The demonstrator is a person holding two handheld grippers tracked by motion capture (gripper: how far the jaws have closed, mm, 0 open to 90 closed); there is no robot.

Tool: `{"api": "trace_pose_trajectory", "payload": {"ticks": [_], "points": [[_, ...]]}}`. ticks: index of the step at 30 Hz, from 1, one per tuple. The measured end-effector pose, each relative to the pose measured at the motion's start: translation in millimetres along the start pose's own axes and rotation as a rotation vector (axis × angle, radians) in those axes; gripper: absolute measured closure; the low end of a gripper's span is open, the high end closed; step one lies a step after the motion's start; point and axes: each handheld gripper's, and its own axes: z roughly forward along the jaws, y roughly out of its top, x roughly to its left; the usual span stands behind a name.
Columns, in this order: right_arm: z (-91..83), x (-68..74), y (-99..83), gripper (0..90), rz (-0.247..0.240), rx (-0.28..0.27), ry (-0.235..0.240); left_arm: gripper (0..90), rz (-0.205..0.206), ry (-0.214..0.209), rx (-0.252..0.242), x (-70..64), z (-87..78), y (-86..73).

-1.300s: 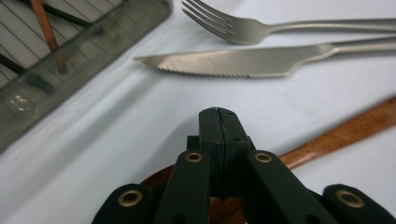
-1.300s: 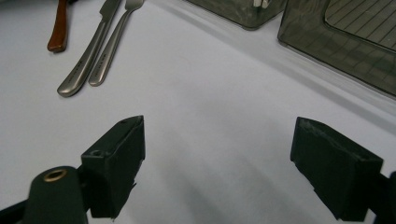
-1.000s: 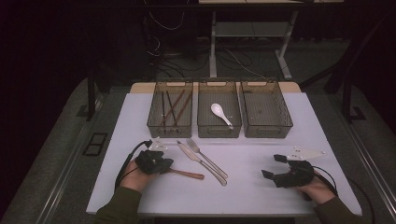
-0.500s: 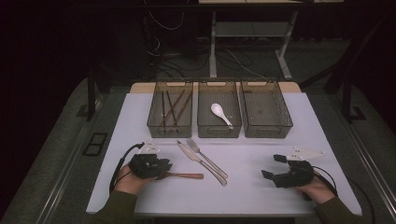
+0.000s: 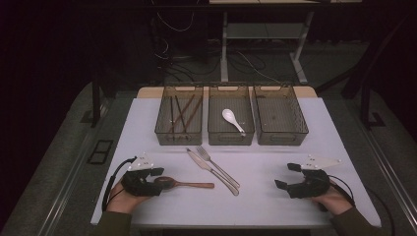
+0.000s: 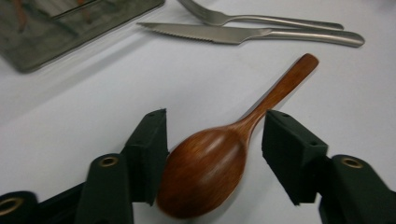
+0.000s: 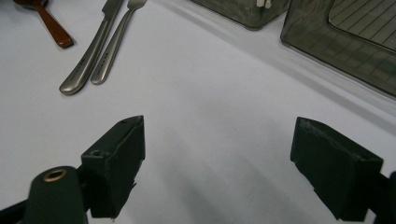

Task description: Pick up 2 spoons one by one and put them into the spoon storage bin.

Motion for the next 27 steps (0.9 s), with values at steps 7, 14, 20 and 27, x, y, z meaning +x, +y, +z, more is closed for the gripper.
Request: {"api": "trace_pose_trajectory", "payload": {"ticks": [7,14,20,27], "points": [[1.5,0.9,-0.1,17.8,-0.010,0.009,0.003,33.8,-0.005,0.012,0.039,7.9,5.0,-6.9],[2.6,0.4,-0.6,17.9,-0.013,0.011,0.003,33.4,0.005,0.016,0.073,9.6,10.3,-9.0],[2.8,1.0,-0.5,17.9,-0.012,0.013,0.004,33.6,0.031,0.029,0.108,7.3,13.7,-9.5],[2.8,0.4,-0.6,17.8,-0.014,0.012,0.004,43.4,0.060,0.007,0.119,5.8,11.9,-9.4]]}}
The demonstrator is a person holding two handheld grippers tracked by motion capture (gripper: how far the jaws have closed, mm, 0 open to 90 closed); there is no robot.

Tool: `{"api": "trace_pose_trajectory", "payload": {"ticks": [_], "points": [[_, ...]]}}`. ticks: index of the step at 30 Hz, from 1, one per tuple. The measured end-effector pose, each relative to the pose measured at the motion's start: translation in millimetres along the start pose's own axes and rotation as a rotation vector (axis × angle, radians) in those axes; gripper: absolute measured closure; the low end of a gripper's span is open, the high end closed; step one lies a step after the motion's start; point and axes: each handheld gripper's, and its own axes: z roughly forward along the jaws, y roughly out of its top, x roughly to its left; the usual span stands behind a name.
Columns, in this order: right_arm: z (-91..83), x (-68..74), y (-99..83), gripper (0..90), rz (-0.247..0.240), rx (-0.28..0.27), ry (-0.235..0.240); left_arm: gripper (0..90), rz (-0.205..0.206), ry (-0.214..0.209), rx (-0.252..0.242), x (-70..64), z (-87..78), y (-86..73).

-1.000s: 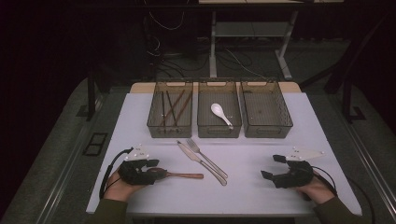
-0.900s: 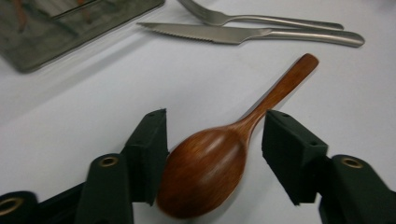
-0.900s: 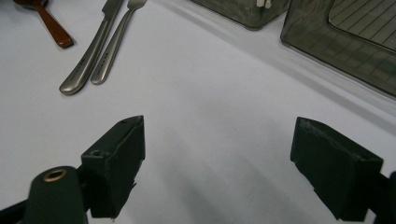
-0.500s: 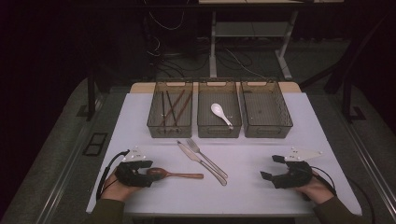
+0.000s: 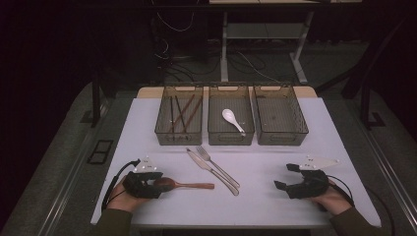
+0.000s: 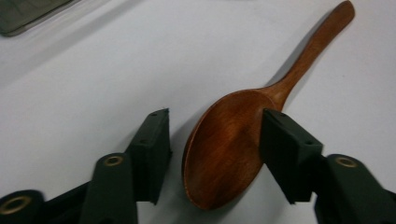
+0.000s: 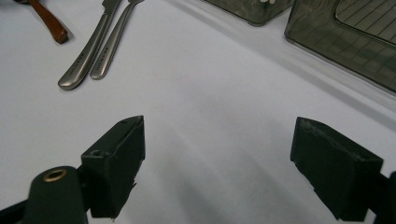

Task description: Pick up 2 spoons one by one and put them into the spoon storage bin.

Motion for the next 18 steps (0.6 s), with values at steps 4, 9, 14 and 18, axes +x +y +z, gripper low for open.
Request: {"api": "trace_pose_trajectory", "payload": {"ticks": [4,9,14,18], "points": [[-0.2,0.1,0.0,17.9,-0.001,0.000,0.000,51.8,0.014,-0.027,0.006,-1.4,-0.9,0.2],[-0.2,0.4,0.0,17.8,0.000,0.002,0.000,59.2,0.049,-0.034,0.011,-1.4,-3.6,-0.3],[-0.3,0.5,0.1,17.9,-0.001,0.002,-0.001,68.7,0.067,-0.057,-0.003,0.0,-7.4,-1.5],[-0.2,0.6,0.0,17.9,0.000,0.002,-0.001,76.3,0.071,-0.096,-0.019,0.9,-10.3,-2.2]]}}
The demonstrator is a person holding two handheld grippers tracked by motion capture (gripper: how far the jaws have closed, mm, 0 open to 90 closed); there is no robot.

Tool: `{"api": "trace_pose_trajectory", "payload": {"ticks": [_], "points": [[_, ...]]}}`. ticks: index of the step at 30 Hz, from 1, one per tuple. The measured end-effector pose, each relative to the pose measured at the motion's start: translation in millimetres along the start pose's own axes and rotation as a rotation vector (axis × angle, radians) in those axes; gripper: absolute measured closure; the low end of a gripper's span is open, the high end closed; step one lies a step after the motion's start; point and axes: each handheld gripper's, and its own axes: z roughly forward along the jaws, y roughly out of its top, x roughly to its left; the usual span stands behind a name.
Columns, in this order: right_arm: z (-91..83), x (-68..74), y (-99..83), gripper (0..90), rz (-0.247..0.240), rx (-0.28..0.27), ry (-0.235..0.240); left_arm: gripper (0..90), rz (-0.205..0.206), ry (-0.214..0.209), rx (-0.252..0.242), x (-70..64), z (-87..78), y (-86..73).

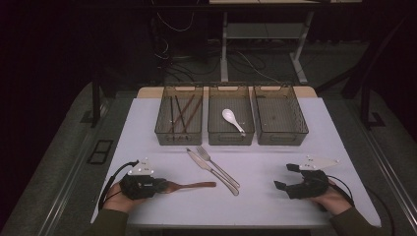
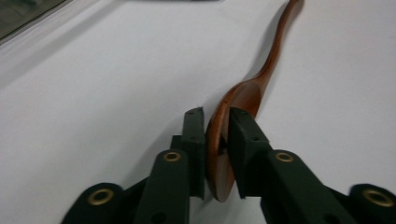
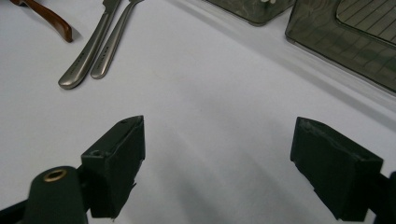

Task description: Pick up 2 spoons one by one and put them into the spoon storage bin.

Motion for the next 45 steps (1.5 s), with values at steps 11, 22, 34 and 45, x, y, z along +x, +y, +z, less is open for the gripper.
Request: {"api": "trace_pose_trajectory", "payload": {"ticks": [11,22,34,45], "points": [[-0.5,-0.3,-0.1,17.9,-0.003,0.001,-0.001,81.5,0.016,-0.050,-0.008,-2.9,0.5,1.8],[0.1,0.0,-0.2,17.9,-0.006,0.003,0.000,81.6,-0.017,-0.036,-0.107,-6.7,-5.5,10.7],[1.3,0.9,-0.1,17.8,-0.005,0.006,0.002,81.6,-0.066,0.022,-0.169,-10.6,-2.0,28.6],[2.1,4.0,1.5,11.6,0.000,0.011,0.017,81.6,-0.087,0.052,-0.176,-6.7,4.1,45.0]]}}
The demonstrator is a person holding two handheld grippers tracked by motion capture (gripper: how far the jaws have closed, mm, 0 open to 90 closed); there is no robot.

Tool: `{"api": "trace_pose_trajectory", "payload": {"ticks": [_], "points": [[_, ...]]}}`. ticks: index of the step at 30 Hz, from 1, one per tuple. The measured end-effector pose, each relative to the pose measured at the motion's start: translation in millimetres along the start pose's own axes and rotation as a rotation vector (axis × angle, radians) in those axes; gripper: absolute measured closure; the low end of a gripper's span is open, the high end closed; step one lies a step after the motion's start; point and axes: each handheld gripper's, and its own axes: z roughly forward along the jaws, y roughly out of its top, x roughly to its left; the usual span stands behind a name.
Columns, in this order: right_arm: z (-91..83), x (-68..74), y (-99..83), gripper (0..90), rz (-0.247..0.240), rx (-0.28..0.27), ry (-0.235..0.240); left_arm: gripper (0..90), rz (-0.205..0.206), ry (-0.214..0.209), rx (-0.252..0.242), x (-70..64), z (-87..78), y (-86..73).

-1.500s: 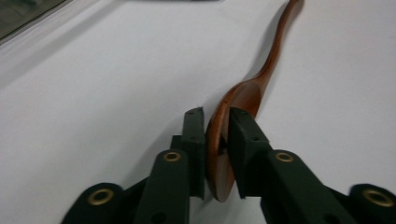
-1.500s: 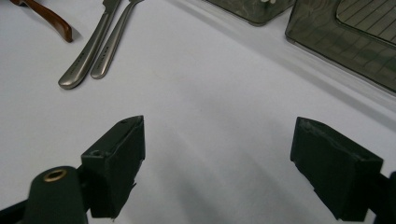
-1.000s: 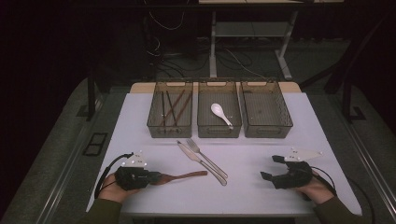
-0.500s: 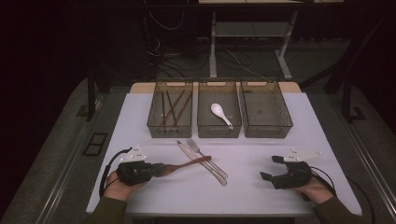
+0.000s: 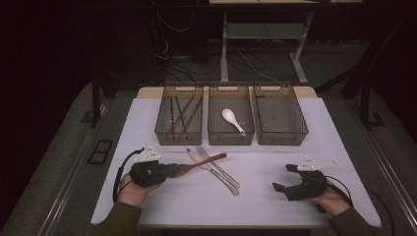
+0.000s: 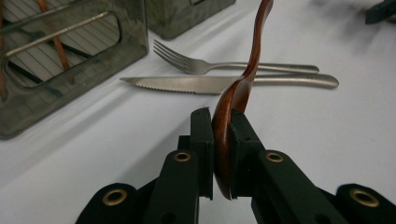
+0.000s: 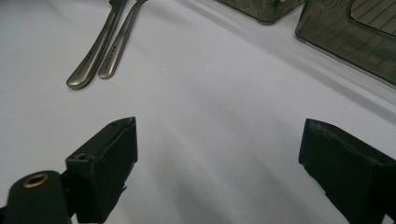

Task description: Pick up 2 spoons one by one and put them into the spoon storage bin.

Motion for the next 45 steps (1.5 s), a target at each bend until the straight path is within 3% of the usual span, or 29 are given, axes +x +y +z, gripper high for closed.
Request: {"api": "trace_pose_trajectory", "payload": {"ticks": [11,19,34,45], "points": [[2.8,1.4,-0.6,11.7,-0.007,0.015,-0.002,81.6,-0.020,0.028,-0.028,4.7,8.1,16.2],[3.7,1.5,-0.9,11.7,-0.009,0.022,0.002,81.6,-0.026,0.052,-0.064,8.7,19.6,39.3],[3.4,0.3,-1.3,11.7,-0.007,0.022,0.002,81.6,-0.010,0.092,-0.110,17.5,51.3,88.1],[2.2,-1.2,-1.8,11.7,-0.002,0.021,0.003,81.6,-0.042,0.150,-0.112,26.6,87.8,124.9]]}}
